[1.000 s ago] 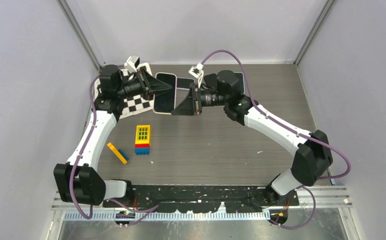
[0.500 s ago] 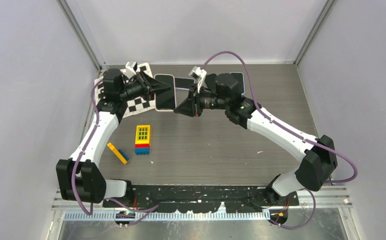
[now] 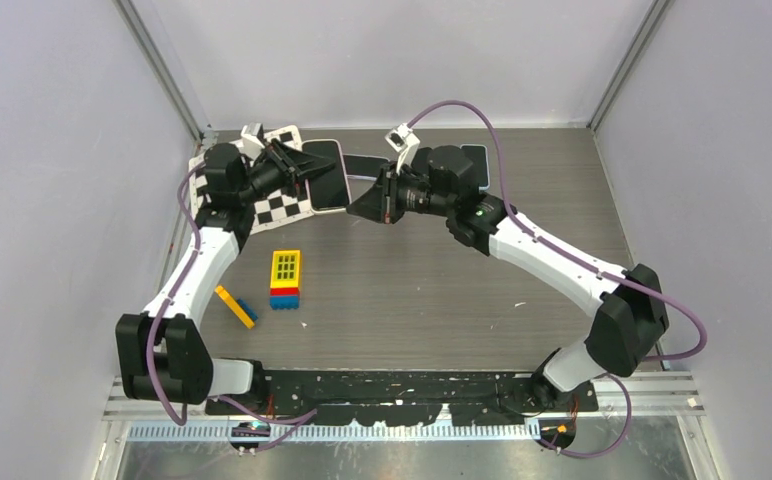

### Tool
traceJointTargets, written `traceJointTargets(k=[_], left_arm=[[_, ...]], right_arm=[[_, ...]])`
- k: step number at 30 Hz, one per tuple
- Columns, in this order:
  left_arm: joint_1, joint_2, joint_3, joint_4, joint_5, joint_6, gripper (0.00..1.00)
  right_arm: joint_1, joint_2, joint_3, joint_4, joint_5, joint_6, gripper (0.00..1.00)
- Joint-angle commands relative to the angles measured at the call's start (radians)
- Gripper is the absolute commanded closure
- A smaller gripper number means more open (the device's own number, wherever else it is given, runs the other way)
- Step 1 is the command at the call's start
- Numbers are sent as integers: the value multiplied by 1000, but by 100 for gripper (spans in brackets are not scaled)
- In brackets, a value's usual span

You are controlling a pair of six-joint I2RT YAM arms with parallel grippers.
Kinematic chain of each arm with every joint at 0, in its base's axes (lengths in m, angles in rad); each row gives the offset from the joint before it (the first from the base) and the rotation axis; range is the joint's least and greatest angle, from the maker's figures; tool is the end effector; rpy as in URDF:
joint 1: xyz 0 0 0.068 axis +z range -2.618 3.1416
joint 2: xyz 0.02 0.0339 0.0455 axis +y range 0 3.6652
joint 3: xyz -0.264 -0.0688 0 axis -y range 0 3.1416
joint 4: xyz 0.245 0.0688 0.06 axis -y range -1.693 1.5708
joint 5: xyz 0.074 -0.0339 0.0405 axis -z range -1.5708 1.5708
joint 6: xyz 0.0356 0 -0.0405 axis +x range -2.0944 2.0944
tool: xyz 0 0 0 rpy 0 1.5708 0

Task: Take the phone out of the phone case
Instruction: Remove the phone case from the phone.

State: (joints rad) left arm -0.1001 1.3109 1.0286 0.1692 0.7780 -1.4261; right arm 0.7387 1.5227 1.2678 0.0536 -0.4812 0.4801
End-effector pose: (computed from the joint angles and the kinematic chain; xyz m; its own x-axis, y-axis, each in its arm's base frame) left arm 0.2989 -0.0551 0.3468 -0.7733 -0.6308 -0.0649 -0.0008 0.1033 -0.9946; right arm 0.2572 0.2566 0.3524 -0.5616 0.0423 -0.8263 -0.7585 0.3726 0.5346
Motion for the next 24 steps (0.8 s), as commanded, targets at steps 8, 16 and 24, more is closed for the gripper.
traceJointTargets(k=[8,16,24], left_arm=[[-78,-71,50,434,149,-323,100],[-65,-100,38,412,62,-273,100],[-64,-104,14,400,-2,-253,100]], right_arm=[[-21,247,30,-119,221,313,99],[-67,222,-5,-142,302,429,99],[-88,186,-2,-158,413,541,99]])
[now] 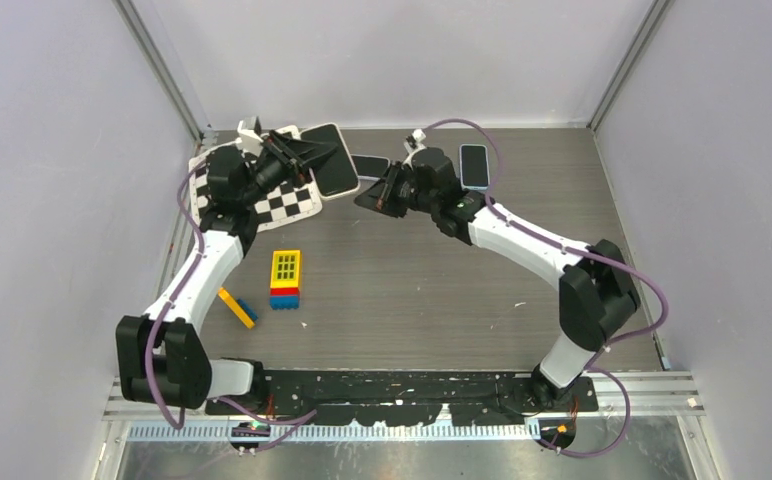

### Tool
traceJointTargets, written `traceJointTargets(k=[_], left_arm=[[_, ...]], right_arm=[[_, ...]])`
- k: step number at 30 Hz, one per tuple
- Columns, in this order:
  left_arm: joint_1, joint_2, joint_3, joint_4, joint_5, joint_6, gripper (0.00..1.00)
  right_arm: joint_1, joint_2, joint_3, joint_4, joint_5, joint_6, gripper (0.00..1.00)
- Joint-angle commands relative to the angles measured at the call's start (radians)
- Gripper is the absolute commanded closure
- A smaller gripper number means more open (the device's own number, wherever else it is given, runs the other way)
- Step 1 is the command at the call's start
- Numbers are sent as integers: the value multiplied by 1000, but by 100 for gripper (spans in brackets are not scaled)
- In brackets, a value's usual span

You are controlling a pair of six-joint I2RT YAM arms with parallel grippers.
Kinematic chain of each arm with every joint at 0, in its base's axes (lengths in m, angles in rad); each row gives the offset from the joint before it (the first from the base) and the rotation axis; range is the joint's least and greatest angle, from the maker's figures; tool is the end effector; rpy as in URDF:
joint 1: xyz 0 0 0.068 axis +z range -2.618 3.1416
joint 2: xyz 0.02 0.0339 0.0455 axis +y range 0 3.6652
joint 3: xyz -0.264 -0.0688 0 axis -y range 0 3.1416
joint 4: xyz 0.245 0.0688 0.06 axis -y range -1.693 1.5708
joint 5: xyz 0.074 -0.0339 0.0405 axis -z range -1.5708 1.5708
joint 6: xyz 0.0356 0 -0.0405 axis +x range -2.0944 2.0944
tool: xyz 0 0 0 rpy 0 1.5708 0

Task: Take the phone out of the phone case
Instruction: Remove the phone case from the phone.

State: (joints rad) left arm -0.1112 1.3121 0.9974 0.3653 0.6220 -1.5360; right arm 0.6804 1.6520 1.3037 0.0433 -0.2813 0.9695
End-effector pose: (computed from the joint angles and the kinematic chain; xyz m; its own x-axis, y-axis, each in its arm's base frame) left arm 0.3026 -0.0547 0.3551 -0.6664 -0.7429 -0.0642 0.0735 0.0202 -0.9971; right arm 0.3011 0.2564 0.3169 -0.8002 0.3715 -0.4709 -0.2659 0.4840 0.8337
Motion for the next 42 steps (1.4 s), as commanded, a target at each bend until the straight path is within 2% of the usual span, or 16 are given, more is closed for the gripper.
traceJointTargets(k=[1,7,9,12,14,16,20,22,24,27,29,34,40,42], left_arm=[[-53,-105,43,204,152,-144,100],[-52,-106,44,139,141,-92,100],[-51,-105,46,125,138,-81,100],[-47,-104,47,100,123,-67,100],[-45,-102,41,87,96,-69,100],[-41,-97,26,83,61,-85,100],[-39,-86,-23,111,-31,-158,100],[-41,-82,-43,126,-70,-191,100],[-42,-83,-57,128,-102,-211,100],[-42,-85,-74,129,-136,-253,100],[-43,-87,-92,155,-159,-285,100],[-51,-83,-116,176,-173,-345,100],[-67,-90,-133,188,-183,-372,100],[-82,-96,-140,189,-193,-376,100]], right_arm=[[-31,51,-38,-151,219,61,99],[-34,-32,-111,13,216,-13,99],[-37,-68,-156,102,175,-46,92],[-39,-132,-224,270,69,-102,69],[-38,-172,-275,358,12,-128,57],[-38,-213,-309,409,-22,-138,50],[-37,-297,-344,507,-82,-133,44],[-32,-328,-334,540,-121,-126,44],[-19,-348,-314,558,-146,-123,49],[1,-343,-284,612,-199,-85,72],[14,-302,-254,700,-244,-46,79],[33,-231,-204,780,-272,39,80],[37,-205,-181,672,-182,-15,71],[36,-196,-175,674,-178,-22,71]])
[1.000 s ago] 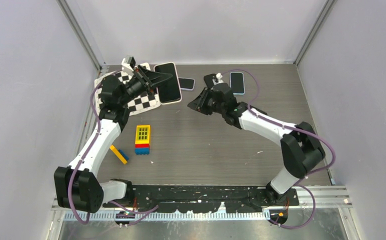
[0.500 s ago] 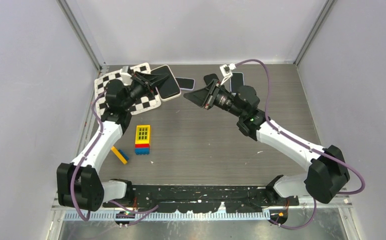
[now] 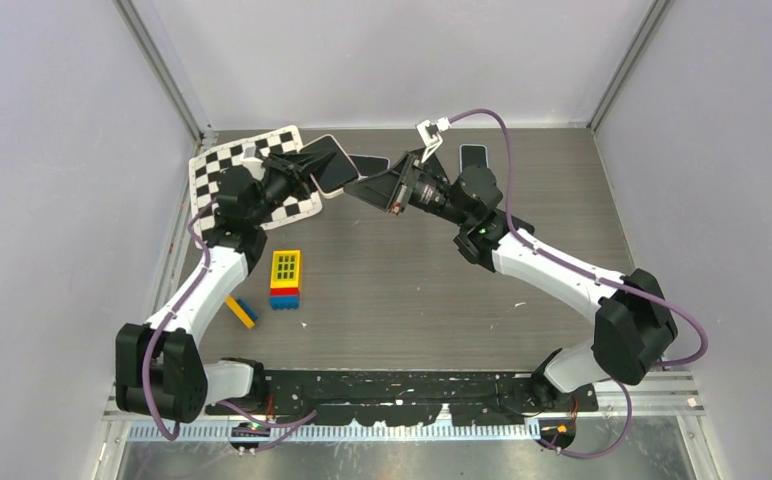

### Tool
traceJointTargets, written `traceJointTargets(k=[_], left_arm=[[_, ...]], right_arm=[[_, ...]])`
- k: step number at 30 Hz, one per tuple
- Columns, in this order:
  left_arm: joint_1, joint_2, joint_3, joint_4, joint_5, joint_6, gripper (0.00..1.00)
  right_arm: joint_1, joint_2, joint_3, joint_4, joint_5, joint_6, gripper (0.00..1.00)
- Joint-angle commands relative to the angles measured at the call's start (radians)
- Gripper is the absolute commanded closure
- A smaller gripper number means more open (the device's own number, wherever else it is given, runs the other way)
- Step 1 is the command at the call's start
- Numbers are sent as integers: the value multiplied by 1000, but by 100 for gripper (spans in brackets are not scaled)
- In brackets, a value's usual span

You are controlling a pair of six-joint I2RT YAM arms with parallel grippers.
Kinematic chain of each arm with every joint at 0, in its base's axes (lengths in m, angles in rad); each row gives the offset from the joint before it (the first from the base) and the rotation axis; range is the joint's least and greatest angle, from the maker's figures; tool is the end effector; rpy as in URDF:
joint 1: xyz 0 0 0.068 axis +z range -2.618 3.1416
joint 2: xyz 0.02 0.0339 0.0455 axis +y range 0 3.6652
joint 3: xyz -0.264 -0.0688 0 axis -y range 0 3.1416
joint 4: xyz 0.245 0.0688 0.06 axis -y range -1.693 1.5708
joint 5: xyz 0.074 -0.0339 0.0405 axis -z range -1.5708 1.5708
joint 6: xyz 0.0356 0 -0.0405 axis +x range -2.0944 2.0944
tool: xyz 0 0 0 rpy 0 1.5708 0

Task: Take the phone out of the phone case
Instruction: Remove the phone case from the phone.

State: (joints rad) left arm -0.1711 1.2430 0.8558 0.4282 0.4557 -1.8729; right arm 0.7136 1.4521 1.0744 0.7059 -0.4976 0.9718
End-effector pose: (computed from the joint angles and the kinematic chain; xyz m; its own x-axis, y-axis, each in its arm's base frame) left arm 0.2835 -0.0649 0.3308 -0.5717 -0.7712 0.2801 -0.1358 -0.2477 -0.9593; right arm 0.2446 0.2343 0.3750 -0.6198 0.4234 -0.6608 -0.7182 0.0335 0.6951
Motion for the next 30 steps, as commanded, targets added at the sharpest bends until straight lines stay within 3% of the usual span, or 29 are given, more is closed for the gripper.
traceJointTargets(k=[1,16,25,30], left_arm=[[-35,-34,-7,130,-46,-42,100],[-71,-97,-51,143,-177,-118,100],[-71,-60,-47,207,-169,-163,100],[-74,-63,-51,218,-147,-172,100]], right_arm=[[3,7,58,23,37,-22,71],[4,39,-10,50,99,14,70],[4,46,-40,105,113,39,61],[3,50,-26,17,203,41,58]])
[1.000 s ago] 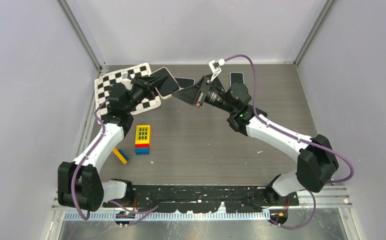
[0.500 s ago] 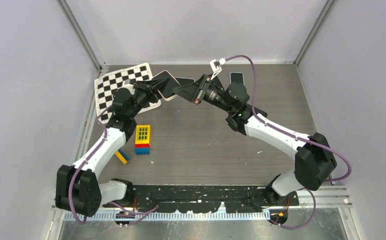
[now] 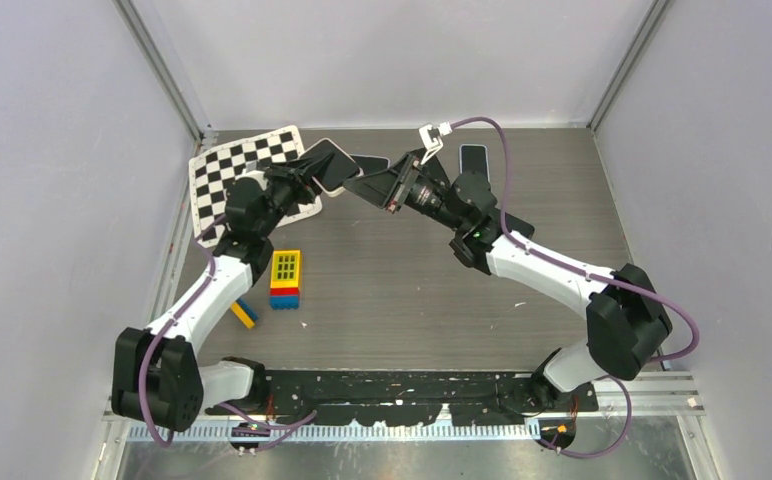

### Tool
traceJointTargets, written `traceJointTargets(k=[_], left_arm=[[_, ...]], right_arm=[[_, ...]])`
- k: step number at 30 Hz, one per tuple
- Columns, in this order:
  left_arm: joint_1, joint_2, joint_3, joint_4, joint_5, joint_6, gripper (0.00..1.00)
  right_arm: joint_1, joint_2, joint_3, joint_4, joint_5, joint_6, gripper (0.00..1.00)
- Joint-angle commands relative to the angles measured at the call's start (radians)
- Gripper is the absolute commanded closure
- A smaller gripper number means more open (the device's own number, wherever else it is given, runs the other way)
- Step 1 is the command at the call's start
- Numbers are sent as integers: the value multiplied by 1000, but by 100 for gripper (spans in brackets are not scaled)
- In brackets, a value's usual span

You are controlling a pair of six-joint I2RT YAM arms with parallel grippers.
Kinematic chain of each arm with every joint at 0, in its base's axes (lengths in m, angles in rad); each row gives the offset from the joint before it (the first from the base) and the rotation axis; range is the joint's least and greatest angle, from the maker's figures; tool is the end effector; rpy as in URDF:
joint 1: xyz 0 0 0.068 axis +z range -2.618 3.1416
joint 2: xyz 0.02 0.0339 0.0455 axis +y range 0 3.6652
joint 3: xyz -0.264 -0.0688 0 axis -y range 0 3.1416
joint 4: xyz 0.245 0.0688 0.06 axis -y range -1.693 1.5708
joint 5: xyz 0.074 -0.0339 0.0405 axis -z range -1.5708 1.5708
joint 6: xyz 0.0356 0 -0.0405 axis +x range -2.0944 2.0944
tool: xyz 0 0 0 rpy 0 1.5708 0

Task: Take the phone out of the phone case
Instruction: Remove the phone case from the phone.

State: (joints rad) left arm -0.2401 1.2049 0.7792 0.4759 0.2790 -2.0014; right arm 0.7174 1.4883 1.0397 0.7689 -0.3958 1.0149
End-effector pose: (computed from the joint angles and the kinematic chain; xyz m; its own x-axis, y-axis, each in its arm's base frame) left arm 0.2711 -0.0765 0.3189 -0.4709 -0.7841 0.4043 -0.1627 -0.3733 -0.9133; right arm 0.2520 0.2381 0.3580 -0.6243 0.4954 -0.6040 -0.6671 0.0641 0.7422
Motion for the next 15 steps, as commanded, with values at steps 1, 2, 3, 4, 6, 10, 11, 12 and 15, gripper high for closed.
traceJointTargets(k=[1,2,3,4,6,10,11,12,15], left_arm=[[-4,-26,25,172,34,-43,100],[-5,-28,23,175,40,-41,100],[-6,-31,22,178,41,-40,100],[-8,-35,20,187,40,-40,100],[-8,-44,13,199,31,-44,100],[-10,-45,9,236,23,-46,100],[-10,-42,11,254,27,-49,100],[-10,-35,13,277,30,-51,100],[-11,-13,32,342,49,-40,100]], right_arm=[[-1,13,12,-72,112,-3,56],[-1,12,19,-85,133,-6,55],[0,12,23,-120,143,-6,54],[-1,13,28,-139,167,-4,53],[-1,15,21,-172,194,9,50],[-1,36,0,-206,243,72,47],[-1,44,1,-226,255,82,46],[-1,48,3,-237,260,96,46],[-1,66,29,-350,304,124,45]])
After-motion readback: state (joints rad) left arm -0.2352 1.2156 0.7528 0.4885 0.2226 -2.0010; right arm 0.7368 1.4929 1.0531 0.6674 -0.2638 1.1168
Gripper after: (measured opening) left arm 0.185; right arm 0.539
